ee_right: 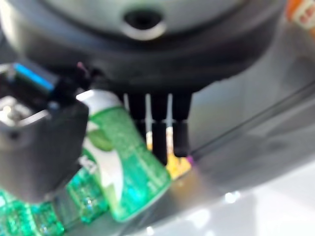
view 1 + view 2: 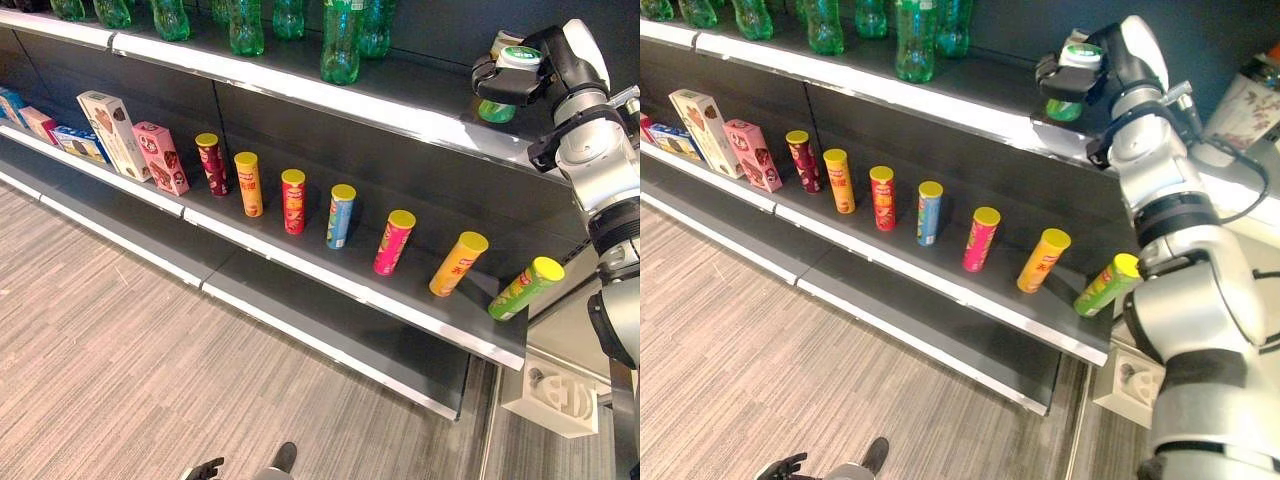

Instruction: Put the goods on the table back onto the shelves and tidy them up.

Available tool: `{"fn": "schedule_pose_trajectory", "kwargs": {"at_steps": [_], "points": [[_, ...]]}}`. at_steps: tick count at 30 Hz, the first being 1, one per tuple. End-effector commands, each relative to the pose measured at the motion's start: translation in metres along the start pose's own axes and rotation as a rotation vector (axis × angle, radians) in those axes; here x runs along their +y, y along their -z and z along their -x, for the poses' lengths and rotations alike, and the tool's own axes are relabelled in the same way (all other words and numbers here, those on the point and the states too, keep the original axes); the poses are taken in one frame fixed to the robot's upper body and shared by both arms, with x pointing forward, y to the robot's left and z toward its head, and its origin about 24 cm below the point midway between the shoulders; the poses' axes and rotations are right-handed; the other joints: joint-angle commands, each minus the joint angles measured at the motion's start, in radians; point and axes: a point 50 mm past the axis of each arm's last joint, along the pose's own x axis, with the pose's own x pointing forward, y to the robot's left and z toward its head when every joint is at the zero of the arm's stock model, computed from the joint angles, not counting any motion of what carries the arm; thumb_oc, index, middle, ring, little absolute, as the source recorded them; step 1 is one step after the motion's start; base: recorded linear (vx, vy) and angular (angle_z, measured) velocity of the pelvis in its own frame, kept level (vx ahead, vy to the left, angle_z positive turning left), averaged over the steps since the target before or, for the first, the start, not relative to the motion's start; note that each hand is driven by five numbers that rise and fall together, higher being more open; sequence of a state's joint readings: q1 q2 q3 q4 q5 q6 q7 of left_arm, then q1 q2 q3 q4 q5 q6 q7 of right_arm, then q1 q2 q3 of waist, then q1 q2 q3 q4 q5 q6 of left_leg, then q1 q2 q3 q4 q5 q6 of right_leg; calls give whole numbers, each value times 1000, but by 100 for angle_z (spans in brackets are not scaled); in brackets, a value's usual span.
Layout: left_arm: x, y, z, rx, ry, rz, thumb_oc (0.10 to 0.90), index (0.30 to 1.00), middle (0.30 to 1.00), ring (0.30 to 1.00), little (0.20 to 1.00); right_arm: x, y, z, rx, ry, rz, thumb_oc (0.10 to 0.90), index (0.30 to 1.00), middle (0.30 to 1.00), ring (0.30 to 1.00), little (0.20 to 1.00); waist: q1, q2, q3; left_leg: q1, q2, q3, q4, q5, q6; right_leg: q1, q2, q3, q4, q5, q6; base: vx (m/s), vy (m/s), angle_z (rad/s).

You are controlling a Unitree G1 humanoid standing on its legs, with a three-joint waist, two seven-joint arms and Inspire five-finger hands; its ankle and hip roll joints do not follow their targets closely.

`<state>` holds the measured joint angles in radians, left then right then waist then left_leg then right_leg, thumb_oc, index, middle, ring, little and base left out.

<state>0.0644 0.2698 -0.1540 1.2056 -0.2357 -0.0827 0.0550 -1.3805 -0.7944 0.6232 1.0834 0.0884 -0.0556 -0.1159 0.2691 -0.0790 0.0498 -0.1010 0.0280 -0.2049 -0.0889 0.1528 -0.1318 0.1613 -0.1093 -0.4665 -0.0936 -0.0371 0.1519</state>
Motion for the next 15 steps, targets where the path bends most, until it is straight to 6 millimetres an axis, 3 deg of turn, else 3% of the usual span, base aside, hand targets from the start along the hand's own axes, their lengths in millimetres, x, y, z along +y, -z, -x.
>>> {"fn": "schedule_pose_trajectory", "kwargs": {"at_steps": [1,9,10,12,15], "points": [[15,-26,-4,-78,-36,-37,800,900,900,900,900,-37,-36,-5,-138,146,-1,400,300,300,300,300,11,-70,-14,72,13,112,12,-153,-50,-62,-75,20,40,-6,69,7,17,5],[14,-24,-4,-71,-37,-36,800,900,900,900,900,-37,-25,-5,-87,148,15,400,300,300,300,300,18,-67,-13,63,7,105,12,-152,-48,-67,-82,17,40,-4,71,9,19,9],[14,-32,-4,-106,-48,-66,800,900,900,900,900,-26,-21,-4,-83,124,4,400,300,300,300,300,15,-64,-11,60,5,105,12,-151,-46,-70,-84,18,42,-2,72,8,18,4],[15,-31,-4,-106,-23,-98,800,900,900,900,900,-25,-21,-5,-78,120,-5,400,300,300,300,300,19,-63,-12,58,4,105,13,-151,-46,-72,-86,18,42,-1,73,0,0,0],[18,-24,-3,-74,-22,-89,800,900,900,900,900,-40,-15,-4,-48,149,39,400,300,300,300,300,32,-59,-6,47,0,99,14,-148,-44,-80,-91,16,44,2,74,-15,25,0]]}}
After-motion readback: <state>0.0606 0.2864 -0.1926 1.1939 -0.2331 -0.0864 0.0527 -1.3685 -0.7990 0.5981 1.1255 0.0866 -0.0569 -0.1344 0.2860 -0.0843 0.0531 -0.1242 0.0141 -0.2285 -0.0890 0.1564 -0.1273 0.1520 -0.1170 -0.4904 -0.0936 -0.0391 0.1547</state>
